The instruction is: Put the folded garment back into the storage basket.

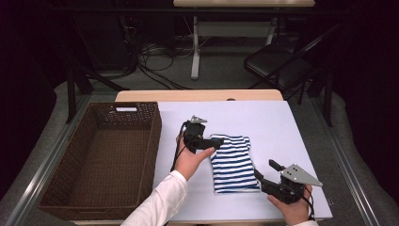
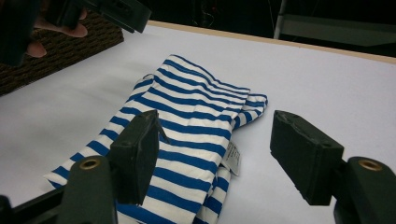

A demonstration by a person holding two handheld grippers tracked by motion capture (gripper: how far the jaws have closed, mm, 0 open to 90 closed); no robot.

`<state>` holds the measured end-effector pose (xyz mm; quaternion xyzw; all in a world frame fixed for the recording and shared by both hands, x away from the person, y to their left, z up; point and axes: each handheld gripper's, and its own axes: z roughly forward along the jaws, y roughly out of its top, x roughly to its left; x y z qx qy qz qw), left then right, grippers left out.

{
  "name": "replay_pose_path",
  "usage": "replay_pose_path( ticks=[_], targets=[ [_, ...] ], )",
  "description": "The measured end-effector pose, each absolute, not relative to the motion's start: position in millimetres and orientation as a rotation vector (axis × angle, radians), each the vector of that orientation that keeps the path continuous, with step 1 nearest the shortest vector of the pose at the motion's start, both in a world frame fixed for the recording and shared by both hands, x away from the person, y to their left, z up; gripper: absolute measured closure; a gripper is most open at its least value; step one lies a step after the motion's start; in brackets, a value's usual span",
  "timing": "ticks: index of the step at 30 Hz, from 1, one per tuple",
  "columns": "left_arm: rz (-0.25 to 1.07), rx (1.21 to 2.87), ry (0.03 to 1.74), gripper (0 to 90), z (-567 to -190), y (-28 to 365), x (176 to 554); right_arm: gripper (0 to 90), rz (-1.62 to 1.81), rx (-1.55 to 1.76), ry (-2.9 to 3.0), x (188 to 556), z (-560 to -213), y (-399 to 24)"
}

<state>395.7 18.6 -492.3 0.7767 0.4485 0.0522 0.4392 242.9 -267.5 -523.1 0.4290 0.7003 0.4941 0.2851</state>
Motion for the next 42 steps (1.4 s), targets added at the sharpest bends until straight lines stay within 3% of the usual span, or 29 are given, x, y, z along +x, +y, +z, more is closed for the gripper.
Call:
replay_pose_path(
  ticks=[9, 28, 42],
  targets=[
    [0.084, 1.904, 1.183, 14.5, -507, 18, 408, 32.6, 1.323, 1.154, 1.876, 243, -524, -267],
    [0.044, 1.937, 1.258, 15.8, -535, 13, 425, 32.6, 1.325, 1.154, 1.883, 245, -526, -267],
    [-0.026, 1.958, 1.289, 31.1, -550, 6, 432, 32.6, 1.326, 1.159, 1.889, 246, -526, -265]
  ],
)
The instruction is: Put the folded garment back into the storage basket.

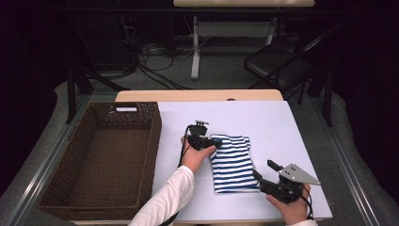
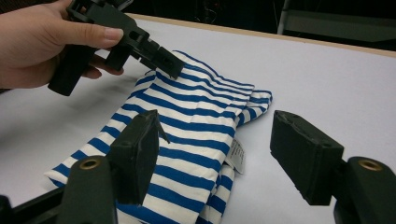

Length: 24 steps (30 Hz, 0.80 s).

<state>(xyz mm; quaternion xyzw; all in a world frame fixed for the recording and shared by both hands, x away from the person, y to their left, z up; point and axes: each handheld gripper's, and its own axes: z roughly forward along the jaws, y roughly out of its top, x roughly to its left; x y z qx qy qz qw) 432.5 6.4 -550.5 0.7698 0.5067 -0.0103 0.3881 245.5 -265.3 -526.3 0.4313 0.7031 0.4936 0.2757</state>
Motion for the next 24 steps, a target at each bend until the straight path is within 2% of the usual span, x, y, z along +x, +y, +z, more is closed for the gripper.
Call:
replay_pose_path(
  ticks=[10, 24],
  targets=[
    [-0.067, 1.96, 1.285, 34.6, -552.0, 3.3, 433.4, 32.6, 1.33, 1.158, 1.889, 246.1, -526.3, -265.8],
    [-0.077, 1.966, 1.261, 49.4, -552.3, 2.1, 433.1, 32.7, 1.329, 1.168, 1.894, 249.4, -527.8, -264.1]
  ],
)
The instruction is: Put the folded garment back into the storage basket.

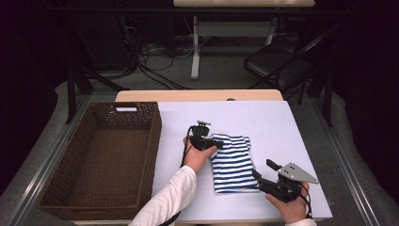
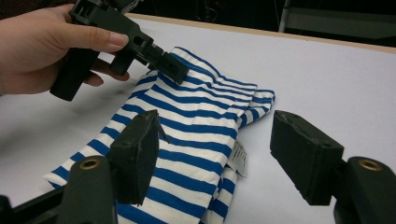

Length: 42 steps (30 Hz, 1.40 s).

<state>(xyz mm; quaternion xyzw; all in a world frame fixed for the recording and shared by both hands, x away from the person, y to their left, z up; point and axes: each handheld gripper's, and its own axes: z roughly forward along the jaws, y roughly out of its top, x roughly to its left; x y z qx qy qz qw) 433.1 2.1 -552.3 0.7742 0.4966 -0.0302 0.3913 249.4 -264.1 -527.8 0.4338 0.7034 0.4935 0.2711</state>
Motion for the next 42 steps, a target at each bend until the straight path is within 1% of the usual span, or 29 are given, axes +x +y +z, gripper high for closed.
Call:
replay_pose_path(
  ticks=[6, 7, 14, 16, 25, 31, 42],
  targets=[
    [-0.066, 1.966, 1.259, 57.7, -552, 2, 433, 32.7, 1.333, 1.185, 1.898, 254, -530, -260],
    [-0.066, 1.963, 1.259, 60.3, -552, 2, 433, 32.7, 1.33, 1.188, 1.902, 254, -530, -260],
    [-0.078, 1.946, 1.252, 66.0, -553, 2, 432, 32.8, 1.294, 1.198, 1.898, 264, -530, -258],
    [-0.077, 1.955, 1.245, 68.1, -553, 2, 432, 34.0, 1.279, 1.22, 1.9, 270, -532, -259],
    [-0.057, 1.963, 1.229, 72.0, -551, 0, 430, 38.4, 1.213, 1.291, 1.962, 279, -543, -252],
    [-0.059, 1.962, 1.23, 72.8, -551, 0, 430, 41.5, 1.162, 1.35, 2.003, 285, -549, -251],
    [-0.059, 1.963, 1.224, 73.9, -551, 0, 430, 42.7, 1.137, 1.404, 2.058, 297, -557, -246]
  ],
)
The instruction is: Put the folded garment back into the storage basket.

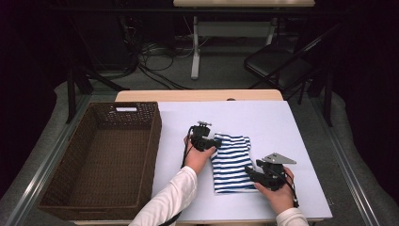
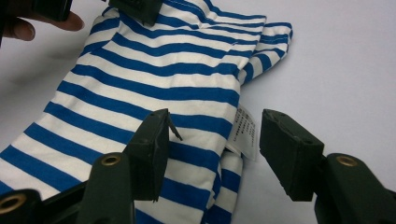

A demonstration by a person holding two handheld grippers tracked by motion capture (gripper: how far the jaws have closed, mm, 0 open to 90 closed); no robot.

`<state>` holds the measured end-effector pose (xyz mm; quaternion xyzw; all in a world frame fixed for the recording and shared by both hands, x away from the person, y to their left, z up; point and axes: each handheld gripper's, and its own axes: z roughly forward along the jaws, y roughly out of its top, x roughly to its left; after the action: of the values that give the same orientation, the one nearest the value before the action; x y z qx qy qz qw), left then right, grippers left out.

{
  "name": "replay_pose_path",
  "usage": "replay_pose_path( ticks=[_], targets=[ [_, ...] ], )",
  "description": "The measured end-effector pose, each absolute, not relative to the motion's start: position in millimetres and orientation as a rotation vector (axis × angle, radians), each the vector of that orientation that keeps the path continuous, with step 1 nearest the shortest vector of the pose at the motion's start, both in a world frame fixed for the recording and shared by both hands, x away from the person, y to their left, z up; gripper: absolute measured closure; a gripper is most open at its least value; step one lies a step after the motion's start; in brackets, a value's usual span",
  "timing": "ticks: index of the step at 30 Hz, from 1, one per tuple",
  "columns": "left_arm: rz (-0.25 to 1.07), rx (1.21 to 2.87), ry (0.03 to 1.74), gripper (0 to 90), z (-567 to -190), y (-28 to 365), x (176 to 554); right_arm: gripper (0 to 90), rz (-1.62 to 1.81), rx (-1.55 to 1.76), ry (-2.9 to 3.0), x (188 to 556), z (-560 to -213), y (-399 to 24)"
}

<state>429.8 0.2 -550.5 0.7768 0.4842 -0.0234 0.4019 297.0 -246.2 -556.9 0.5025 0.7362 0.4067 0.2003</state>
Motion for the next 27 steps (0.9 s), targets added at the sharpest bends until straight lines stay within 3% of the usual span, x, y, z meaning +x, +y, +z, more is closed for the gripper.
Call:
replay_pose_path(
  ticks=[20, 27],
  targets=[
    [-0.064, 1.956, 1.219, 74.2, -551, 1, 430, 41.5, 1.185, 1.474, 2.083, 324, -566, -241],
    [-0.063, 1.954, 1.221, 74.3, -552, 1, 430, 48.0, 1.189, 1.479, 2.116, 324, -567, -238]
  ],
)
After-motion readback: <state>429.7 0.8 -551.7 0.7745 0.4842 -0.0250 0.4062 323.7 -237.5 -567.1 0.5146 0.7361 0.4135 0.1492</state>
